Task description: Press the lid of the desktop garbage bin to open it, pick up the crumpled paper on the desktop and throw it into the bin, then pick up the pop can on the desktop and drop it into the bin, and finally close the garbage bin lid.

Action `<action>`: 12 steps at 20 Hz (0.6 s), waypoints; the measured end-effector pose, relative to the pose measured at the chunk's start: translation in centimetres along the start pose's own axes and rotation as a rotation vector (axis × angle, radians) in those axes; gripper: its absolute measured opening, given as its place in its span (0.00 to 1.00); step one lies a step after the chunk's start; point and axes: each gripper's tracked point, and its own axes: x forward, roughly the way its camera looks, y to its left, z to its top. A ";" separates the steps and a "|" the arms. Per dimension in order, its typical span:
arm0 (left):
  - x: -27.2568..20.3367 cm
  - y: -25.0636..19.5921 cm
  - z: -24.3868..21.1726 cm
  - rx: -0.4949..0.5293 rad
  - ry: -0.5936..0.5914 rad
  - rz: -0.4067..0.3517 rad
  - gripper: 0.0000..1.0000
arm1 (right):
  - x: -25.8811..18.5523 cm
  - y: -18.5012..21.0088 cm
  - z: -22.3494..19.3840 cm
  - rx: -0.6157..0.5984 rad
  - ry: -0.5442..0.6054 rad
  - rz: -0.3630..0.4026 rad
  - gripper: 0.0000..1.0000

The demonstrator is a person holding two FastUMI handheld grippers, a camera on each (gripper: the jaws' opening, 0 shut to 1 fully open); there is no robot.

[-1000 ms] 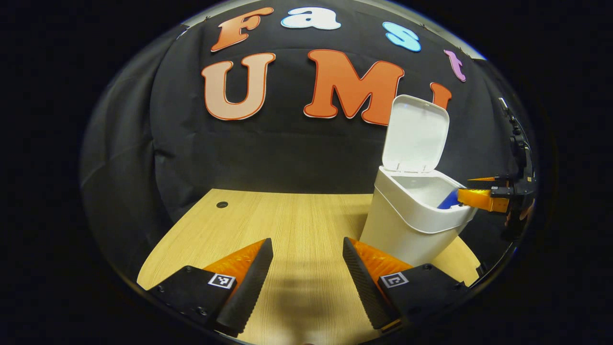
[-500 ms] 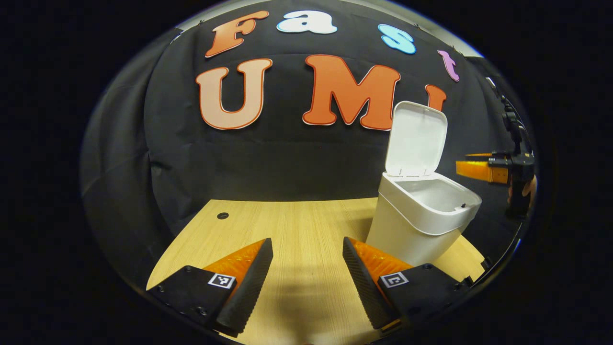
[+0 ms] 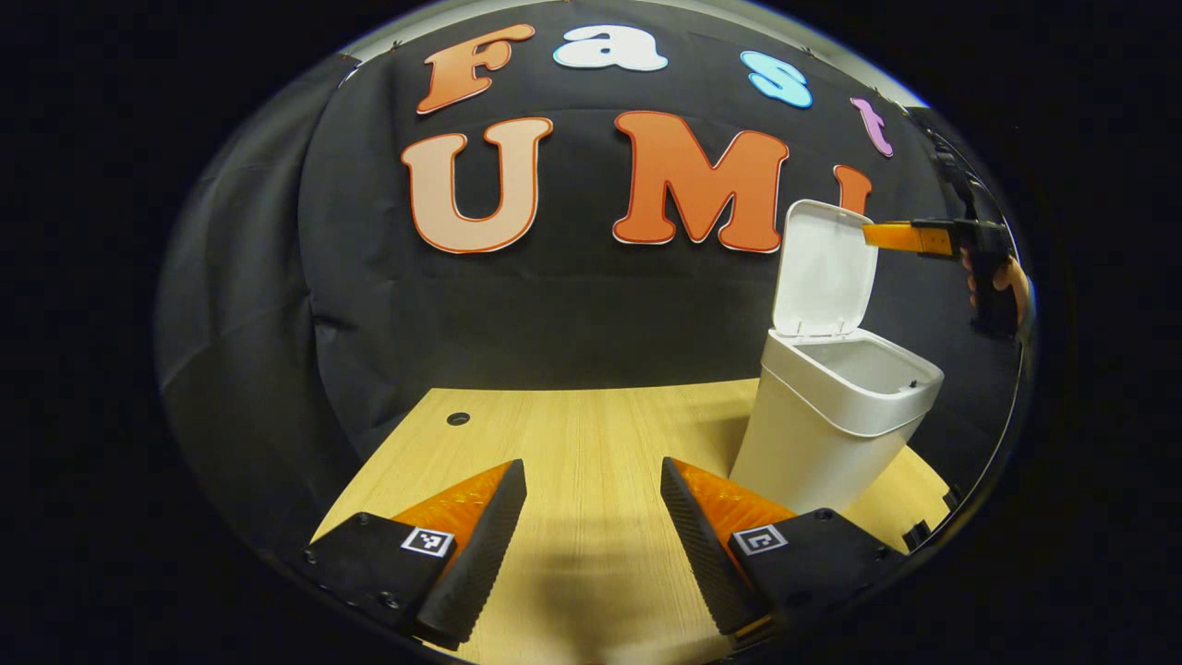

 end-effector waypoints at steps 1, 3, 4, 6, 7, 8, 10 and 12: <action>-0.1 0.5 -0.1 -0.006 0.000 0.006 0.94 | 0.4 0.0 0.8 -0.005 -0.013 -0.003 0.82; 0.0 1.2 -0.1 -0.018 0.001 0.016 0.94 | 1.4 -0.2 2.5 -0.008 -0.037 -0.005 0.83; -0.1 1.6 -0.2 -0.021 0.000 0.022 0.94 | 1.9 -0.3 3.3 -0.006 -0.046 -0.006 0.83; -0.3 2.4 -0.2 -0.021 0.000 0.038 0.94 | 3.0 -0.4 4.4 0.008 -0.051 -0.007 0.83; -0.3 2.9 -0.1 -0.018 -0.003 0.046 0.94 | 3.7 -0.5 4.7 0.018 -0.048 -0.012 0.82; -0.5 3.5 0.0 -0.016 -0.008 0.056 0.94 | 4.3 -0.6 5.0 0.027 -0.049 -0.015 0.82; -0.7 4.7 0.2 -0.015 -0.013 0.076 0.94 | 5.5 -0.6 5.3 0.032 -0.035 -0.020 0.82; -0.8 5.9 0.4 -0.021 -0.018 0.095 0.94 | 6.6 -0.7 5.3 0.034 -0.025 -0.024 0.82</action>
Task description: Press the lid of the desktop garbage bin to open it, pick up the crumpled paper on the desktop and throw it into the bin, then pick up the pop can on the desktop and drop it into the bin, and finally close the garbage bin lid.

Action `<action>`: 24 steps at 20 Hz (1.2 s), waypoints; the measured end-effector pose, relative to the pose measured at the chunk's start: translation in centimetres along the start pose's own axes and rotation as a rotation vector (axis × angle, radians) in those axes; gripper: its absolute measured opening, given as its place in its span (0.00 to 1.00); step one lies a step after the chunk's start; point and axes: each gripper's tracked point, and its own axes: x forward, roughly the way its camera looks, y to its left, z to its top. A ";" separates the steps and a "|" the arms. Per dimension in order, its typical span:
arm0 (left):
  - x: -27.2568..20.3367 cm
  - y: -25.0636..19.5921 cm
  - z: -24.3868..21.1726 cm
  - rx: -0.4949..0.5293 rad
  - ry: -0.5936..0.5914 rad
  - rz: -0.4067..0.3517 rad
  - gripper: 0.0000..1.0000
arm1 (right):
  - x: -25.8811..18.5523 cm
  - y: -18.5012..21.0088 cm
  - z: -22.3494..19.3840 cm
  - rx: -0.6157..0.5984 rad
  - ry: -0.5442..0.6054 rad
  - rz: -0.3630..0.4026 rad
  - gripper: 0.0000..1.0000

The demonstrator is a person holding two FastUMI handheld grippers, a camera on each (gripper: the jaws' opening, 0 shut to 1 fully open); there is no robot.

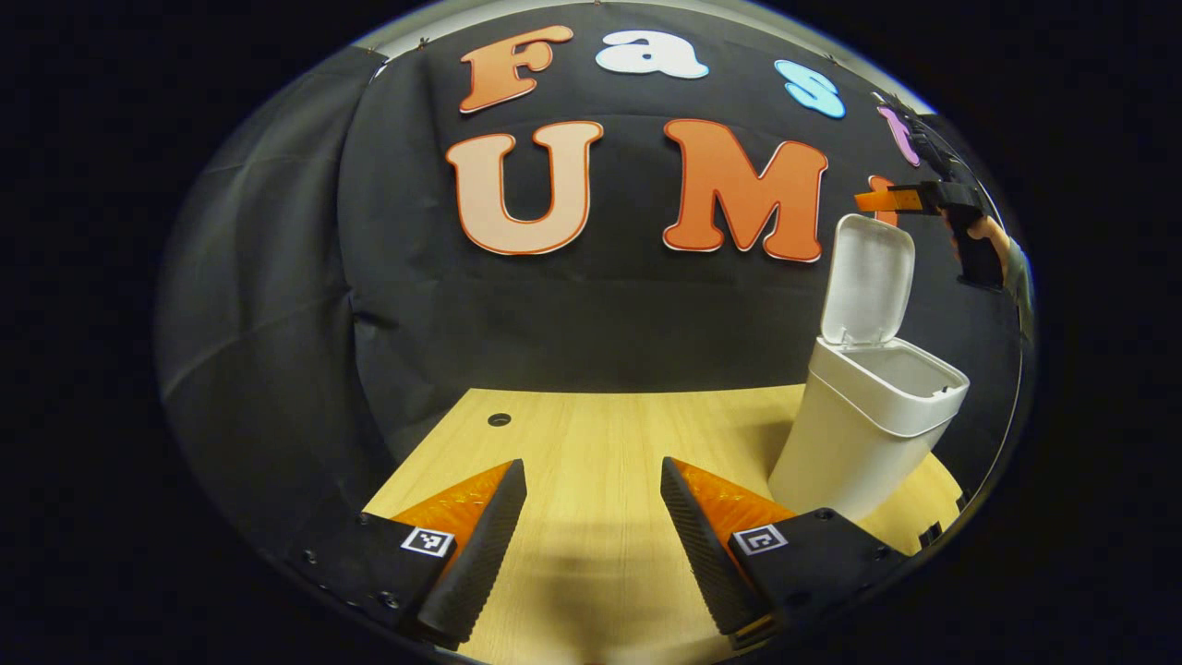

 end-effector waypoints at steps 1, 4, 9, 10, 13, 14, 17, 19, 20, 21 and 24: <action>0.0 0.6 0.1 -0.002 -0.003 0.010 0.94 | 0.2 0.1 -0.1 0.002 0.005 -0.002 0.82; 0.1 1.7 0.4 -0.005 -0.012 0.030 0.94 | 0.9 0.7 -0.9 0.008 0.040 0.006 0.83; 1.0 2.3 0.3 -0.004 -0.005 0.039 0.94 | -0.3 1.4 -1.2 0.033 0.047 0.013 0.81; 1.1 2.2 0.2 -0.001 -0.005 0.035 0.94 | -0.7 1.5 -1.3 0.037 0.050 0.018 0.81; 1.8 1.6 0.4 0.013 -0.004 0.012 0.94 | -2.2 2.0 -1.8 0.040 0.062 0.035 0.81; 2.1 1.3 0.4 0.018 -0.002 0.001 0.92 | -2.7 2.2 -1.9 0.037 0.065 0.038 0.81; 2.7 0.0 0.6 0.030 -0.004 -0.034 0.94 | -3.7 2.6 -2.4 0.038 0.070 0.049 0.81; 3.0 -0.8 0.7 0.034 -0.004 -0.056 0.94 | -4.1 2.9 -3.4 0.048 0.093 0.054 0.81; 3.0 -1.0 0.7 0.037 -0.003 -0.064 0.94 | -4.3 3.1 -4.2 0.050 0.114 0.055 0.81; 3.1 -1.3 0.7 0.040 -0.003 -0.071 0.92 | -4.7 3.3 -4.8 0.050 0.131 0.057 0.82; 3.2 -1.7 0.5 0.042 0.001 -0.088 0.92 | -5.5 3.7 -6.2 0.050 0.167 0.063 0.83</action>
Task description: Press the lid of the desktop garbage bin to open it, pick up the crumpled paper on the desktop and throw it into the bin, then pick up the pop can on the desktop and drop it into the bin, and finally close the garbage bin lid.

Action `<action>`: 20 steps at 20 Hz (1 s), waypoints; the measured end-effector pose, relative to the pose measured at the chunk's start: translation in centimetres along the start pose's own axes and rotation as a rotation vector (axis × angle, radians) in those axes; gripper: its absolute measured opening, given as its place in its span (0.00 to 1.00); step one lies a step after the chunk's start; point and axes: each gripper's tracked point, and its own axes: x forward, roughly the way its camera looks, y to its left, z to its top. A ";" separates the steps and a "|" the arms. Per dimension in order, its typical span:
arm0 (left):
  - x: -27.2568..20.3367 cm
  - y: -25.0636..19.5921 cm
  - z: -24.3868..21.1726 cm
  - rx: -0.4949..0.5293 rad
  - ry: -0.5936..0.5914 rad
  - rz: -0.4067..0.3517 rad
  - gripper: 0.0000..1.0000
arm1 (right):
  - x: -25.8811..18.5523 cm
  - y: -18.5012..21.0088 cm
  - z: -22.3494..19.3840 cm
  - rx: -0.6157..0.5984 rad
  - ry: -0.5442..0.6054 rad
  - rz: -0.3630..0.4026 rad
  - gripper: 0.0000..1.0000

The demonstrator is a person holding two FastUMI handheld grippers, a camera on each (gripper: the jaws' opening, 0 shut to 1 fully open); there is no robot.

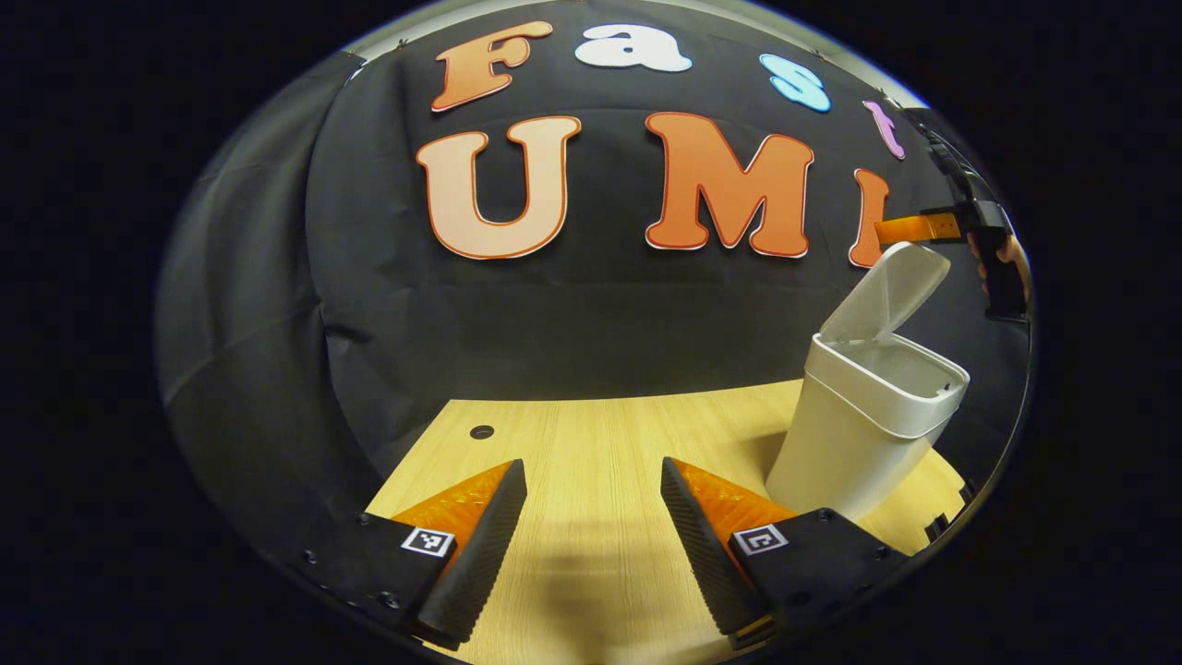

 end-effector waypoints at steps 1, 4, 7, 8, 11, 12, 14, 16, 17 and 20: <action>0.0 -0.1 -0.2 0.001 0.005 -0.004 0.94 | -0.4 0.2 -0.8 0.005 0.013 0.003 0.83; 0.0 -0.5 -0.5 0.009 0.012 -0.018 0.94 | -1.4 0.8 -3.2 0.024 0.055 0.008 0.83; 0.2 -1.0 -0.4 0.017 0.011 -0.034 0.94 | -2.2 1.1 -5.3 0.033 0.094 0.006 0.83; 0.2 -1.2 -0.4 0.019 0.011 -0.039 0.94 | -2.5 1.1 -5.7 0.033 0.103 0.004 0.83; 0.5 -1.9 -0.3 0.023 0.009 -0.058 0.94 | -3.4 1.3 -6.9 0.042 0.124 0.000 0.83; 0.6 -2.1 -0.3 0.025 0.012 -0.064 0.94 | -3.6 1.3 -7.3 0.048 0.131 -0.002 0.83; 0.8 -2.7 -0.2 0.023 0.012 -0.078 0.94 | -4.2 1.4 -8.4 0.058 0.150 -0.005 0.83; 1.0 -3.2 -0.2 0.022 0.016 -0.091 0.94 | -4.8 1.3 -10.0 0.050 0.183 -0.015 0.83; 1.1 -3.6 -0.3 0.024 0.016 -0.099 0.92 | -5.2 1.4 -10.6 0.048 0.198 -0.015 0.83; 1.4 -4.2 -0.2 0.043 0.018 -0.115 0.94 | -6.1 1.5 -11.9 0.047 0.230 -0.015 0.83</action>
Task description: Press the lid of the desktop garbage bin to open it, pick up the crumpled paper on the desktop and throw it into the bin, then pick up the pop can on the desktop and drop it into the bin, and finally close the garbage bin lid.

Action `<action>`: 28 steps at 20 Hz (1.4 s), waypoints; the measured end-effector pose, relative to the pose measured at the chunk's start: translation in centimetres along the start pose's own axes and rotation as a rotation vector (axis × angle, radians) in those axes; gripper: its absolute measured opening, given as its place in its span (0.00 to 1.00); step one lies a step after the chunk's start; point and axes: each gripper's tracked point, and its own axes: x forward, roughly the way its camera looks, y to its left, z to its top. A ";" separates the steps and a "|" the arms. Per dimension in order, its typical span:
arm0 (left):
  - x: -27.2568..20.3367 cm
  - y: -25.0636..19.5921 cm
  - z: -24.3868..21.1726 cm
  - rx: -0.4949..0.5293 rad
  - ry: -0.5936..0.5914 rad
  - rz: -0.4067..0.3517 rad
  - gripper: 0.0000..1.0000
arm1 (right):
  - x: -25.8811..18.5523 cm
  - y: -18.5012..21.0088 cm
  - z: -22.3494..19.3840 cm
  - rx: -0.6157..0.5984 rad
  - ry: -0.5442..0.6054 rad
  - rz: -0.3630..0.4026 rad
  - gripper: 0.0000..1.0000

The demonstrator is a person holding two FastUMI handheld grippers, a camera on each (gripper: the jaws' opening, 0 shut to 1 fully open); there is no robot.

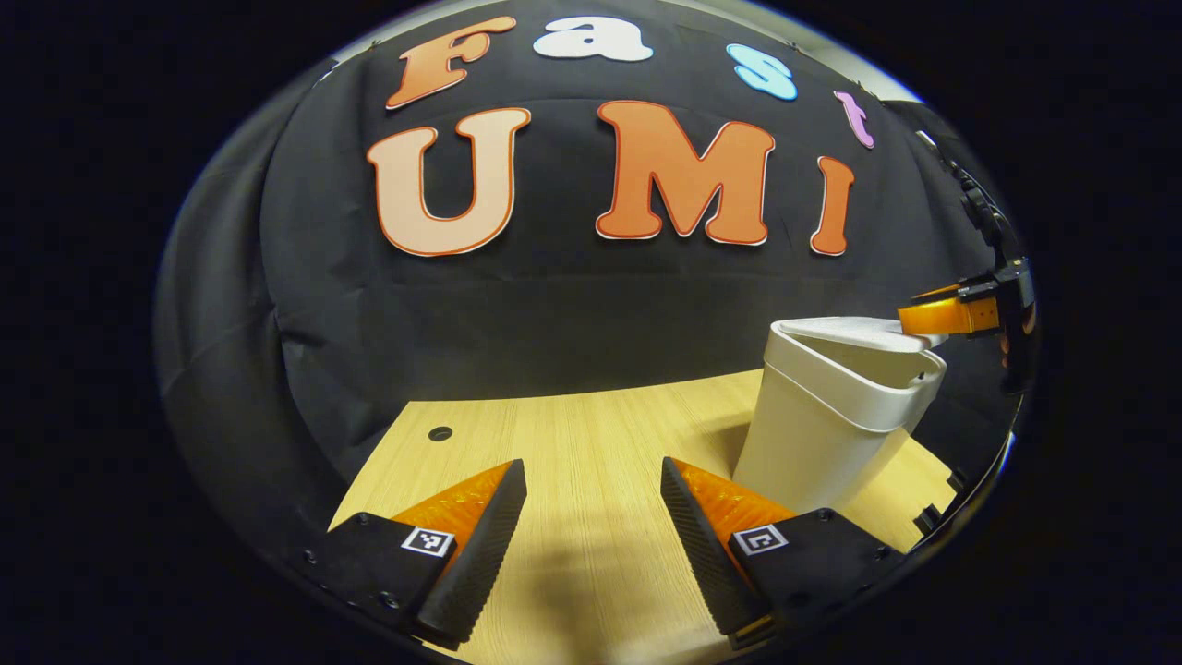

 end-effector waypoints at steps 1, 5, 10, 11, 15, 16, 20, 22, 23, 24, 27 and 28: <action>0.1 -0.2 0.0 0.002 0.001 -0.007 0.94 | -0.3 0.2 -0.4 0.004 0.007 0.000 0.83; 0.5 -0.7 0.1 -0.012 0.006 -0.024 0.94 | -1.0 0.4 -1.9 0.030 0.044 -0.012 0.83; 1.2 -1.0 0.7 -0.026 0.005 -0.037 0.94 | -1.1 1.2 -3.8 0.083 0.098 0.001 0.76; 1.4 -1.1 0.5 -0.025 0.009 -0.038 0.94 | -1.0 1.1 -3.4 0.100 0.082 -0.006 0.75; 1.8 -1.5 0.6 -0.021 0.014 -0.052 0.92 | -0.9 1.0 -3.9 0.131 0.108 -0.030 0.66; 1.8 -1.6 0.7 -0.020 0.014 -0.055 0.92 | -0.8 1.0 -3.9 0.138 0.115 -0.030 0.70; 2.3 -2.1 1.2 -0.012 0.015 -0.072 0.94 | -0.7 1.0 -4.3 0.181 0.127 -0.033 0.70; 2.4 -2.1 1.6 -0.012 0.011 -0.080 0.94 | -0.6 0.8 -4.5 0.174 0.131 -0.048 0.70; 2.5 -2.2 1.9 -0.012 0.009 -0.084 0.94 | -0.7 0.8 -4.3 0.183 0.122 -0.055 0.64; 2.6 -2.3 2.3 -0.011 0.006 -0.088 0.94 | -0.7 0.9 -4.5 0.185 0.124 -0.057 0.63; 2.6 -2.6 3.3 -0.008 -0.009 -0.099 0.94 | -0.7 0.9 -4.2 0.164 0.094 -0.054 0.63; 2.5 -2.7 3.9 -0.007 -0.021 -0.103 0.94 | -0.8 0.9 -3.8 0.158 0.068 -0.055 0.63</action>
